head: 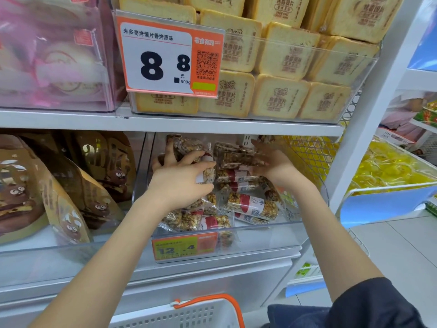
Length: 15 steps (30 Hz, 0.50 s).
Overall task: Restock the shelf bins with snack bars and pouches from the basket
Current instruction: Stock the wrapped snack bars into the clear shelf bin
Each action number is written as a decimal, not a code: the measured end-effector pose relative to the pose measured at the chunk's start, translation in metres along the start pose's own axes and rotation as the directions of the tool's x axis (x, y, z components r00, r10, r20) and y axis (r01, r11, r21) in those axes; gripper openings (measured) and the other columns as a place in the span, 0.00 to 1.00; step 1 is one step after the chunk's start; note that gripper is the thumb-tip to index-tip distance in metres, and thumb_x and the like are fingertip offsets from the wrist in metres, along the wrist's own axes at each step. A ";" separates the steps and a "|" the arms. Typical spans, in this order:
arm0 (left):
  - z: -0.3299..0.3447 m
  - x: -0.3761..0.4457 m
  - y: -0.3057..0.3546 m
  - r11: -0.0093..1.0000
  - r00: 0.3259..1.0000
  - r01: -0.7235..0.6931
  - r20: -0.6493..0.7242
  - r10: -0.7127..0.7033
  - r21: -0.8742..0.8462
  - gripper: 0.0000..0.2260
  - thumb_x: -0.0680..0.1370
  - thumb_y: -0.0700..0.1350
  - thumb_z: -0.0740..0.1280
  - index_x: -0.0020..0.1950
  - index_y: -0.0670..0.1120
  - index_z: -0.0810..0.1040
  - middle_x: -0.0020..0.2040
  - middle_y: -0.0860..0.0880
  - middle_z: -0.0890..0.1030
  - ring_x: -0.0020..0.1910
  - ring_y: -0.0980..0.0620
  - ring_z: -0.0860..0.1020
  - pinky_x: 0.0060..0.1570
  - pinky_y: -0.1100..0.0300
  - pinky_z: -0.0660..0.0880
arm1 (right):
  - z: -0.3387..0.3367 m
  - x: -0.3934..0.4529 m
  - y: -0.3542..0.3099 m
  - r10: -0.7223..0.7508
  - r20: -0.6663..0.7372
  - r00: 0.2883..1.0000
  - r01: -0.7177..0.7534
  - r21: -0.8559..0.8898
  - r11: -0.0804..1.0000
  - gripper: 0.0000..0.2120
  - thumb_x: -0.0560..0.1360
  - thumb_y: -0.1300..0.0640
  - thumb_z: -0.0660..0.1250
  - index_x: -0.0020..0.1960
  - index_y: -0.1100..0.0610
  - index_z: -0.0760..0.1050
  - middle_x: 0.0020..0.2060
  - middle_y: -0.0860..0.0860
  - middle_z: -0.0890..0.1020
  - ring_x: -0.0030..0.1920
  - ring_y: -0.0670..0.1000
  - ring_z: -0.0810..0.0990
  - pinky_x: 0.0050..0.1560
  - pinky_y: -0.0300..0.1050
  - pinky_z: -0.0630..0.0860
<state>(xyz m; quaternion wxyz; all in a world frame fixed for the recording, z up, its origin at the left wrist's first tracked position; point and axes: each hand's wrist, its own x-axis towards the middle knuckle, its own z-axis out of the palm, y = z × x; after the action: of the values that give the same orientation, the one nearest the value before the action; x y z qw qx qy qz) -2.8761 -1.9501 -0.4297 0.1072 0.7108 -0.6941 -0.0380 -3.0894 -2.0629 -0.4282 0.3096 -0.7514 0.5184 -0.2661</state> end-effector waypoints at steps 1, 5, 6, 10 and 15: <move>0.000 0.000 0.000 1.000 1.000 0.001 -0.001 -0.001 0.001 0.24 0.76 0.62 0.57 0.71 0.70 0.56 0.76 0.64 0.49 0.75 0.41 0.35 0.71 0.38 0.46 | -0.004 -0.004 0.002 -0.002 -0.009 1.000 0.003 0.062 0.998 0.30 0.71 0.63 0.73 0.69 0.47 0.68 0.65 0.49 0.75 0.63 0.51 0.76 0.58 0.46 0.77; -0.001 -0.001 0.001 1.000 1.000 0.000 -0.001 0.000 0.003 0.24 0.76 0.62 0.57 0.72 0.69 0.56 0.76 0.64 0.48 0.75 0.41 0.36 0.71 0.38 0.47 | -0.011 -0.036 0.005 0.181 0.418 0.890 -0.017 -0.368 0.930 0.34 0.68 0.45 0.76 0.69 0.46 0.66 0.61 0.43 0.73 0.61 0.48 0.74 0.63 0.44 0.71; -0.001 -0.001 0.001 1.000 1.000 0.000 -0.004 0.000 0.000 0.24 0.76 0.62 0.57 0.72 0.69 0.57 0.76 0.64 0.49 0.75 0.41 0.36 0.71 0.38 0.47 | -0.007 -0.042 0.008 0.246 0.473 0.846 0.003 -0.464 0.886 0.37 0.68 0.45 0.75 0.72 0.47 0.62 0.63 0.43 0.70 0.65 0.49 0.71 0.65 0.44 0.68; 0.000 -0.002 0.002 1.000 1.000 0.005 -0.010 -0.005 -0.005 0.24 0.76 0.61 0.57 0.71 0.69 0.57 0.76 0.64 0.49 0.75 0.41 0.36 0.71 0.39 0.47 | 0.016 -0.041 0.020 0.179 0.373 0.910 0.077 -0.577 0.813 0.33 0.70 0.56 0.74 0.71 0.54 0.66 0.67 0.51 0.73 0.64 0.53 0.72 0.59 0.43 0.69; 0.000 -0.002 0.002 1.000 1.000 0.002 -0.009 -0.002 -0.011 0.24 0.76 0.61 0.57 0.72 0.69 0.56 0.76 0.64 0.49 0.75 0.41 0.36 0.71 0.39 0.46 | 0.019 -0.021 0.029 0.161 0.267 0.950 0.047 -0.633 0.773 0.33 0.71 0.59 0.72 0.73 0.57 0.64 0.67 0.55 0.72 0.65 0.57 0.72 0.60 0.48 0.73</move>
<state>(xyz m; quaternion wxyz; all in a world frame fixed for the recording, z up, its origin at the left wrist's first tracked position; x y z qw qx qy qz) -2.8779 -1.9479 -0.4297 0.1139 0.7112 -0.6926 -0.0387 -3.1002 -2.0469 -0.4641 0.1238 -0.8271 0.5456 0.0527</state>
